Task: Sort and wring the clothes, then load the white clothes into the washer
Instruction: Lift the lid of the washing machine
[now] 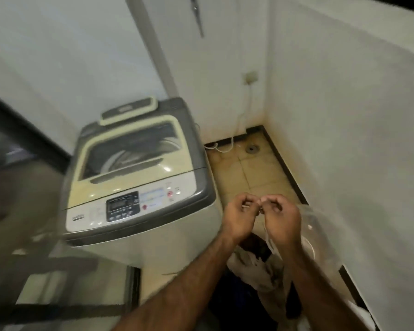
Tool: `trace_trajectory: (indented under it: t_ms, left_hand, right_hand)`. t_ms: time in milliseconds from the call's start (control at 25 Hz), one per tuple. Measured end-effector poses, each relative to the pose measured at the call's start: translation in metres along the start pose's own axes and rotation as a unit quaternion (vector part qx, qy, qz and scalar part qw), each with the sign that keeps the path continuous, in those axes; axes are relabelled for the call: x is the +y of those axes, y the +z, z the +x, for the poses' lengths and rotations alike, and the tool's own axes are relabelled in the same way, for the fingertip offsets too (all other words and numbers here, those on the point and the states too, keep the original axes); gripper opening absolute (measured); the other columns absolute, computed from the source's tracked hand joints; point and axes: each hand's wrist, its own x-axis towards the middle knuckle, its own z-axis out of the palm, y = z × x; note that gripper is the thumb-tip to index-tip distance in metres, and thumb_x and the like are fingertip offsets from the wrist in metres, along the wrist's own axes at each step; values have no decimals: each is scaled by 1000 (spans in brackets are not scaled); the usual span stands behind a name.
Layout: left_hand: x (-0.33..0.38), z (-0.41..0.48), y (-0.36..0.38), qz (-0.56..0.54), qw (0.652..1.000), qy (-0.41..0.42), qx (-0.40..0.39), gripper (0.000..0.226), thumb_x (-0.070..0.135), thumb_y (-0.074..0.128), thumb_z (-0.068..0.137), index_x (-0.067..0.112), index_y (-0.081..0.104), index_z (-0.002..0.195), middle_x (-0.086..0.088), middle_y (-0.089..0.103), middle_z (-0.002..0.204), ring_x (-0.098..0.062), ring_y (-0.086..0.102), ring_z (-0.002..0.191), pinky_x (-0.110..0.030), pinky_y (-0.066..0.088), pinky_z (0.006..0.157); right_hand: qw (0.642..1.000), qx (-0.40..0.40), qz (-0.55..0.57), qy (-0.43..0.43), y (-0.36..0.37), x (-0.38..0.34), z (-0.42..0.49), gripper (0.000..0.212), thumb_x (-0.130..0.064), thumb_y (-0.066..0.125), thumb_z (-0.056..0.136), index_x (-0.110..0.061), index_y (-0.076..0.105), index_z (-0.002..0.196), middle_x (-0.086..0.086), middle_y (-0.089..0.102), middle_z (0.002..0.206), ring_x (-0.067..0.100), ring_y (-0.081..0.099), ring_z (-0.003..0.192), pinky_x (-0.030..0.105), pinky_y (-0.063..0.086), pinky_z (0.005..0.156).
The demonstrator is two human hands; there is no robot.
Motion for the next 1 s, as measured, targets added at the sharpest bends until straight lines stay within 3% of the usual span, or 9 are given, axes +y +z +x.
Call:
trace_trajectory:
  t_ms: [160, 240, 320, 520, 680, 760, 840, 920, 1000]
  left_hand:
    - [23, -13, -90, 46, 993, 62, 90, 11, 21, 68, 93, 10, 71, 94, 1, 72, 85, -9, 66, 74, -27, 57, 70]
    - [25, -21, -140, 90, 985, 70, 129, 7, 24, 67, 93, 19, 71, 93, 6, 72, 90, -5, 67, 81, -19, 56, 70]
    - [19, -25, -192, 131, 974, 60, 172, 4, 26, 67, 92, 26, 70, 90, 12, 71, 90, -2, 66, 82, -20, 55, 72]
    - [5, -10, -312, 269, 934, 24, 235, 5, 32, 68, 90, 30, 69, 95, 15, 69, 97, -7, 65, 90, -32, 58, 81]
    - [-2, 18, -366, 418, 880, 52, 218, 19, 36, 63, 91, 33, 66, 109, 14, 63, 113, -9, 59, 103, -33, 52, 90]
    - [-7, 34, -385, 446, 873, 65, 186, 27, 33, 64, 90, 34, 64, 116, 13, 63, 118, -11, 60, 106, -36, 53, 93]
    - [-13, 49, -396, 463, 872, 69, 144, 39, 34, 65, 88, 32, 60, 126, 10, 62, 124, -14, 60, 109, -38, 53, 96]
    - [-18, 59, -404, 474, 872, 61, 108, 42, 37, 65, 87, 32, 58, 128, 9, 62, 127, -16, 59, 111, -39, 51, 98]
    - [-18, 68, -412, 482, 872, 50, 78, 38, 40, 66, 87, 32, 60, 124, 7, 62, 122, -16, 58, 109, -39, 51, 96]
  right_hand:
    - [987, -121, -47, -100, 48, -60, -14, 4, -26, 69, 93, -24, 72, 94, -12, 72, 85, 1, 67, 80, 22, 55, 71]
    - [972, -175, -73, -140, 80, -83, -22, 5, -24, 69, 94, -24, 72, 98, -14, 70, 89, 2, 67, 83, 18, 53, 70]
    - [955, -213, -117, -169, 114, -101, -29, 9, -25, 68, 94, -24, 71, 102, -14, 68, 91, 3, 64, 85, 17, 52, 70]
    - [900, -275, -247, -231, 218, -141, -35, 12, -31, 69, 93, -27, 73, 103, -10, 73, 101, 10, 66, 91, 37, 59, 87]
    - [825, -262, -376, -332, 279, -159, -24, 28, -32, 63, 94, -25, 67, 120, -5, 64, 127, 16, 61, 110, 38, 53, 96]
    - [776, -264, -444, -363, 304, -160, -15, 29, -28, 62, 94, -25, 62, 123, -3, 59, 131, 16, 56, 114, 37, 51, 98]
    - [738, -268, -500, -365, 322, -160, -5, 43, -24, 65, 91, -24, 54, 133, 0, 54, 138, 20, 52, 122, 41, 47, 105]
    - [714, -264, -532, -371, 333, -160, 2, 44, -23, 66, 89, -23, 55, 132, 2, 57, 135, 24, 55, 121, 42, 46, 106]
    - [711, -262, -533, -376, 339, -165, 10, 25, -20, 65, 89, -22, 66, 115, 1, 63, 118, 25, 61, 108, 38, 50, 96]
